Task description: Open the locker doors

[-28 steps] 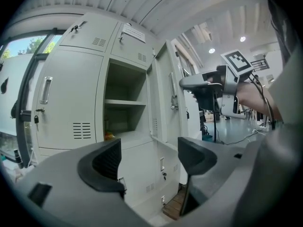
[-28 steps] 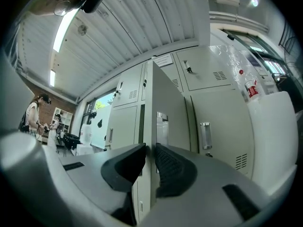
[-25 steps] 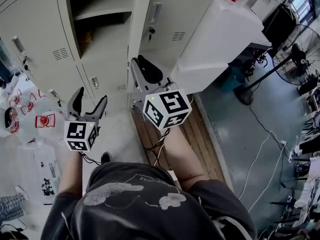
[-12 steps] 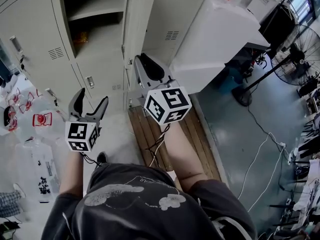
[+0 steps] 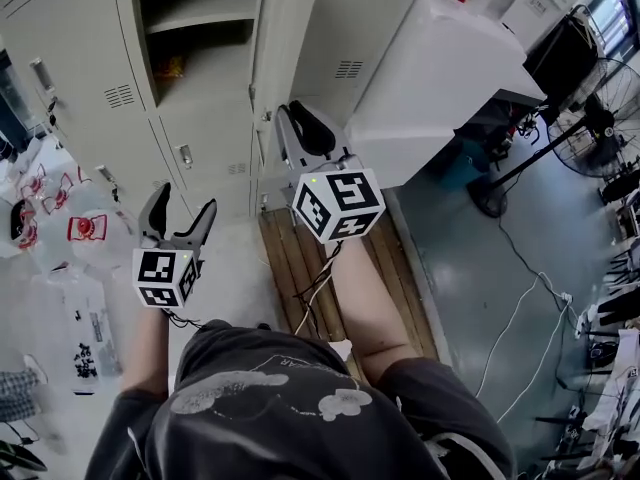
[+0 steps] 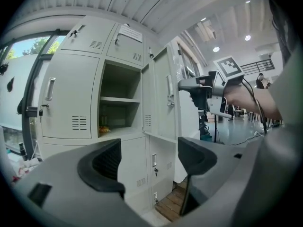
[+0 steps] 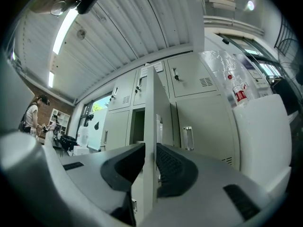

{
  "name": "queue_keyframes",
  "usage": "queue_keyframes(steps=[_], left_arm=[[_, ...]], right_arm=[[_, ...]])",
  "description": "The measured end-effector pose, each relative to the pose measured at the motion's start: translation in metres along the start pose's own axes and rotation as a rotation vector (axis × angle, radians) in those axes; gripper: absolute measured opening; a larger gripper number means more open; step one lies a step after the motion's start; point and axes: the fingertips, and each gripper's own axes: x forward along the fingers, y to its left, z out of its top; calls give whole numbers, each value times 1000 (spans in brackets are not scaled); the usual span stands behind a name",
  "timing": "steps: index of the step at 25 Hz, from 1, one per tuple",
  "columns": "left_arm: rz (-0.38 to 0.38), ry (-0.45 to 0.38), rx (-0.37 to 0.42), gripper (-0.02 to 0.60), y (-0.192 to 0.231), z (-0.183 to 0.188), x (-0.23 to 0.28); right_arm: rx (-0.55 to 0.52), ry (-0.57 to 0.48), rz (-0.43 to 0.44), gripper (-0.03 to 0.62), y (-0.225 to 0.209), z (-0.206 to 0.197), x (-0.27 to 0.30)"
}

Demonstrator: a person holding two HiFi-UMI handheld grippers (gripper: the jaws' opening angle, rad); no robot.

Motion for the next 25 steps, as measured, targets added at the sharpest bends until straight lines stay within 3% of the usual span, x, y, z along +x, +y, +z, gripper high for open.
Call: queue_keyframes(steps=[2, 11, 25], left_arm=[[-19, 5, 7, 370, -3, -3, -5], [-86, 31, -3, 370, 0, -15, -47], [-171, 75, -51, 370, -15, -66, -93]], right_arm=[[5, -4, -15, 125, 1, 0, -6], [20, 74, -117, 185, 16, -28, -48], [45, 260, -244, 222, 58, -116, -127]])
